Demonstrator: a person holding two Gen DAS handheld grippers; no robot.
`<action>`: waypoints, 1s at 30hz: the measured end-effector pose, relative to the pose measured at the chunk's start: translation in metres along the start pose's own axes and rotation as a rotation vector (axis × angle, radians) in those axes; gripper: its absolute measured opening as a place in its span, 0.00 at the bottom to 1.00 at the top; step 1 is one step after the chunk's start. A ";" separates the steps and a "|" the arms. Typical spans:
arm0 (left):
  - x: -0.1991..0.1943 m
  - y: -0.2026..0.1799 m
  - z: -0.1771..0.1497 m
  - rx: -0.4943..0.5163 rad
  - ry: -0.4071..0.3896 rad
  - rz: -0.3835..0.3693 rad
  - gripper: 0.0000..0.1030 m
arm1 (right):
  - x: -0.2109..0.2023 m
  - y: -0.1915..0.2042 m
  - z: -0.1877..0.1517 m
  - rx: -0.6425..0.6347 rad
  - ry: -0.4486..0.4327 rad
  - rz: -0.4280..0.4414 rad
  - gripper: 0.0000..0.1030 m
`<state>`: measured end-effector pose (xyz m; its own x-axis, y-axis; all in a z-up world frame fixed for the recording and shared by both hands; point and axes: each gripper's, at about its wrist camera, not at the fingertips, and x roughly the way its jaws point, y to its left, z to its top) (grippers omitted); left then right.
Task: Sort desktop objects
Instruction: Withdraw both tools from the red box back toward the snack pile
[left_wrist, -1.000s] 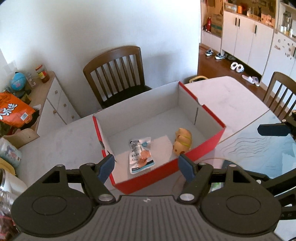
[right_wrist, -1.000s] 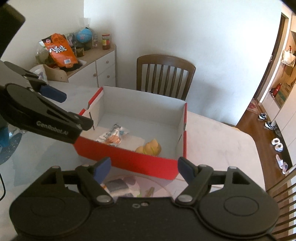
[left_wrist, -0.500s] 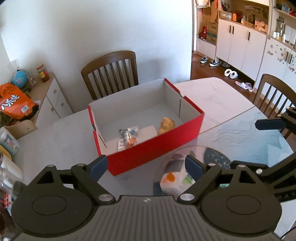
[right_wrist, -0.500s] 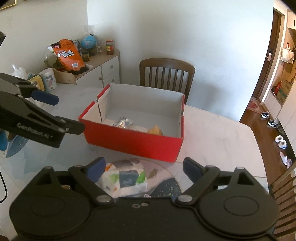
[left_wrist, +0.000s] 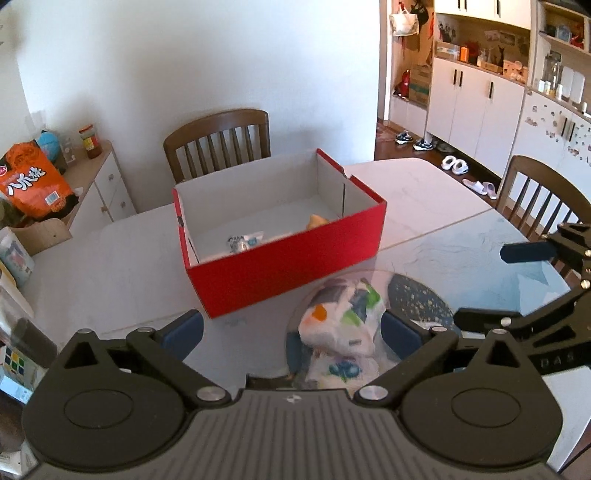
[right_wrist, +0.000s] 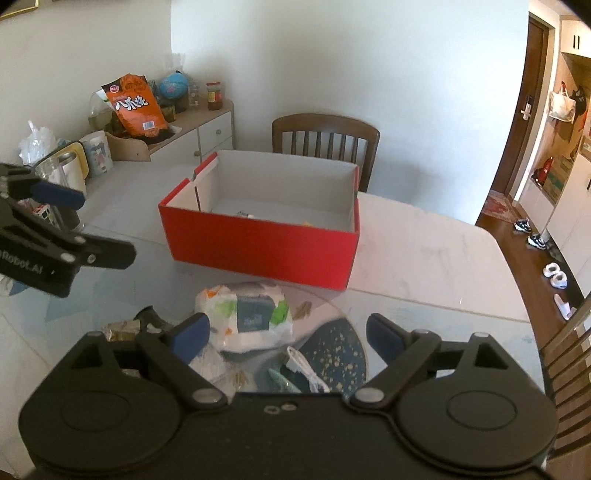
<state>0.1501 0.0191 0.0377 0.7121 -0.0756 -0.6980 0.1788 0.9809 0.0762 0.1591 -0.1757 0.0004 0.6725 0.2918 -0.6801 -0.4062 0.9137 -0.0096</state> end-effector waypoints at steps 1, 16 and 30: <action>-0.001 -0.001 -0.004 0.000 -0.003 -0.001 1.00 | 0.000 0.000 -0.003 0.001 -0.001 0.001 0.89; 0.004 0.006 -0.061 0.015 0.021 0.006 1.00 | 0.003 0.012 -0.036 -0.043 -0.008 -0.016 0.86; 0.020 0.023 -0.104 0.065 -0.009 -0.012 1.00 | 0.023 0.024 -0.054 -0.052 0.021 -0.014 0.83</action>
<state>0.0984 0.0590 -0.0487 0.7156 -0.0894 -0.6928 0.2308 0.9663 0.1138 0.1314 -0.1624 -0.0555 0.6650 0.2729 -0.6952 -0.4290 0.9015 -0.0564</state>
